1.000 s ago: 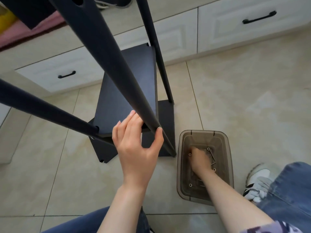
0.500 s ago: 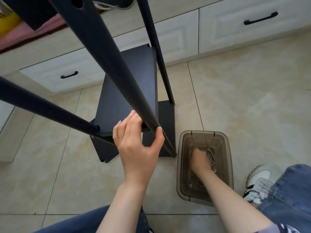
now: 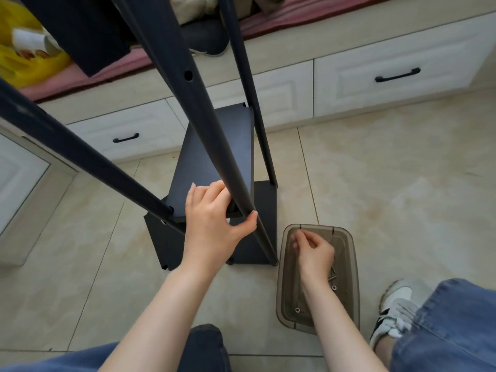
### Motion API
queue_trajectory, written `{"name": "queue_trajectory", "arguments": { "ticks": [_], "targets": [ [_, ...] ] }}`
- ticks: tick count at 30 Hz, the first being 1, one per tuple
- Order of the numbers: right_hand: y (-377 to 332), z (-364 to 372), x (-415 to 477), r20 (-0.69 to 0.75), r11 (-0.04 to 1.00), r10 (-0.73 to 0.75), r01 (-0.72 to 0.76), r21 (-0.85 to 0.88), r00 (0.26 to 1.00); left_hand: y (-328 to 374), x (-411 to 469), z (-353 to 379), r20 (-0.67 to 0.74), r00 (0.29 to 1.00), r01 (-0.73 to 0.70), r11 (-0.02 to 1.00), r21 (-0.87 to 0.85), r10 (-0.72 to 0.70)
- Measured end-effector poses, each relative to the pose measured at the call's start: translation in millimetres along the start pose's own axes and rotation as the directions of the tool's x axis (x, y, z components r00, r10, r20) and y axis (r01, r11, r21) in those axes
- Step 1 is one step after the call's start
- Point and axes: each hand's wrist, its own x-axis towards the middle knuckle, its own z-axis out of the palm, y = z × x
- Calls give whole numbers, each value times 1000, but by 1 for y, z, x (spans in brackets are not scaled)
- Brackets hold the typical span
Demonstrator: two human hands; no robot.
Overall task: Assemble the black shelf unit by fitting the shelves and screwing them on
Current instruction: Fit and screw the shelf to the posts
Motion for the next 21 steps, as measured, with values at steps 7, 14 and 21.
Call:
{"name": "queue_trajectory", "arguments": {
  "ticks": [7,14,21],
  "targets": [
    [-64,18,-25,195,978,-164,133,162,967,-6,26,-16,344,934,55,991,121,-94],
    [-74,39,-42,392,985,-167,174,17,905,-9,47,-20,576,788,109,969,221,-220],
    [-78,58,-41,498,960,-204,273,-69,843,-25,54,-32,615,750,126,966,225,-241]
  ]
}}
